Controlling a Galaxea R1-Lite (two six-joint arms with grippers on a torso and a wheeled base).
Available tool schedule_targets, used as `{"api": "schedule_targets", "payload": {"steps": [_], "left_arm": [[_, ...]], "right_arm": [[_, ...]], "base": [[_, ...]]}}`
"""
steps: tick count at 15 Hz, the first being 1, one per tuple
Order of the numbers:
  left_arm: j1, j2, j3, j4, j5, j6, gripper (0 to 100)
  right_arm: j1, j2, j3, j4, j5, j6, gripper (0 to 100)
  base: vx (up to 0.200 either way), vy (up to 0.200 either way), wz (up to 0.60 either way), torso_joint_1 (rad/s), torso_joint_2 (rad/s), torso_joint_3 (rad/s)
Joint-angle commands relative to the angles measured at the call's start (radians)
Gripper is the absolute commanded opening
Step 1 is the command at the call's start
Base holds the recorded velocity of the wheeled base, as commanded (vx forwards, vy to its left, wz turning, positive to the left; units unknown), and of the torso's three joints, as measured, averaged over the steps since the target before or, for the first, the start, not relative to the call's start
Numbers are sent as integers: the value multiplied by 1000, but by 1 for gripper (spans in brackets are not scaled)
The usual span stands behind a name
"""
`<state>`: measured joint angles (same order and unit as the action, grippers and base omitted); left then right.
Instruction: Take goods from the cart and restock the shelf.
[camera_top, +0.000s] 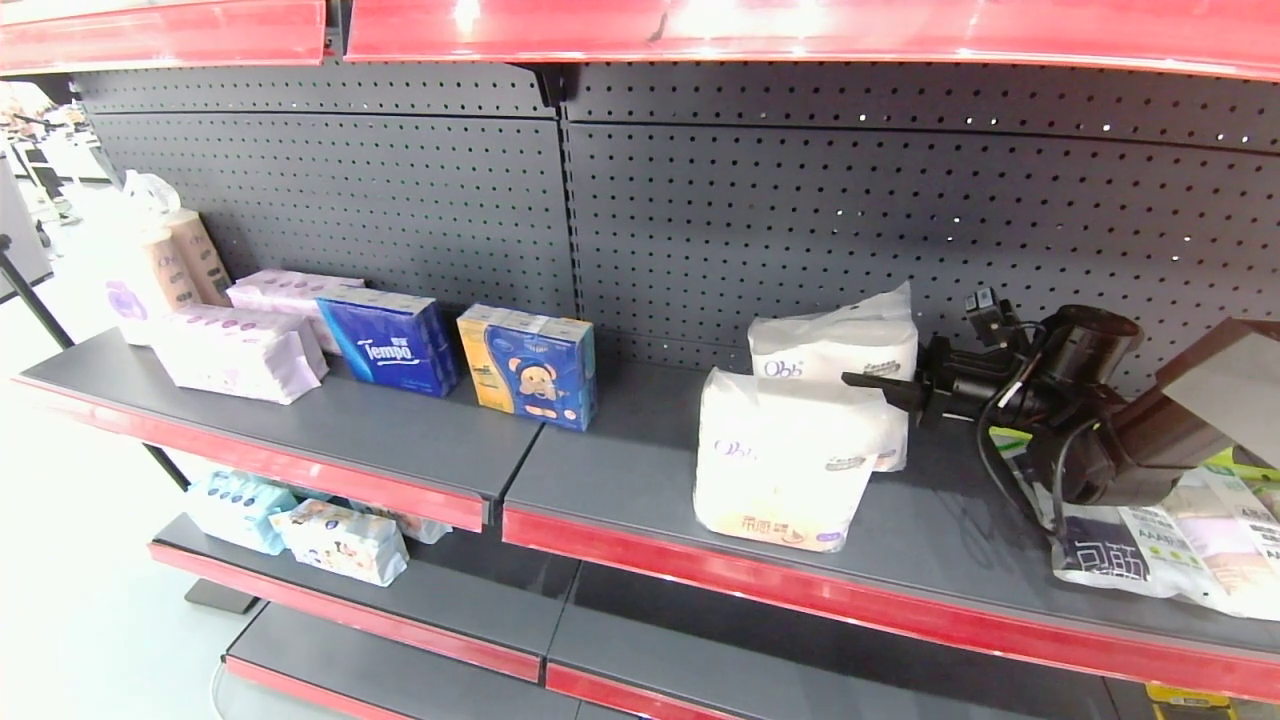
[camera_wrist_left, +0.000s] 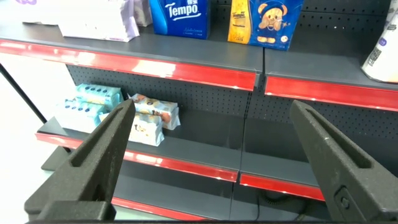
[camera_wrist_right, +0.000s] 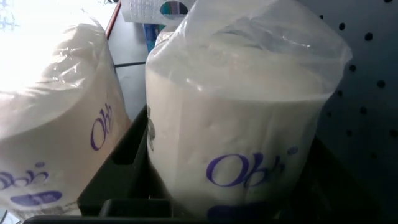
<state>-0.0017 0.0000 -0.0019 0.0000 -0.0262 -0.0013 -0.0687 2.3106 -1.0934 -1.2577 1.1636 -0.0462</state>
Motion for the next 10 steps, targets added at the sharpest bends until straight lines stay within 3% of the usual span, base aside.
{"api": "schedule_targets", "payload": {"steps": [1, 5, 10], "left_arm": [[0, 0, -1, 0, 0, 0, 100], [0, 0, 0, 0, 0, 0, 100], [0, 0, 0, 0, 0, 0, 100]], "right_arm": [[-11, 3, 0, 1, 13, 0, 0], [-46, 3, 27, 3, 100, 2, 0], [-49, 12, 40, 3, 110, -49, 0]], "base": [[0, 0, 0, 0, 0, 0], [0, 0, 0, 0, 0, 0], [0, 0, 0, 0, 0, 0]]}}
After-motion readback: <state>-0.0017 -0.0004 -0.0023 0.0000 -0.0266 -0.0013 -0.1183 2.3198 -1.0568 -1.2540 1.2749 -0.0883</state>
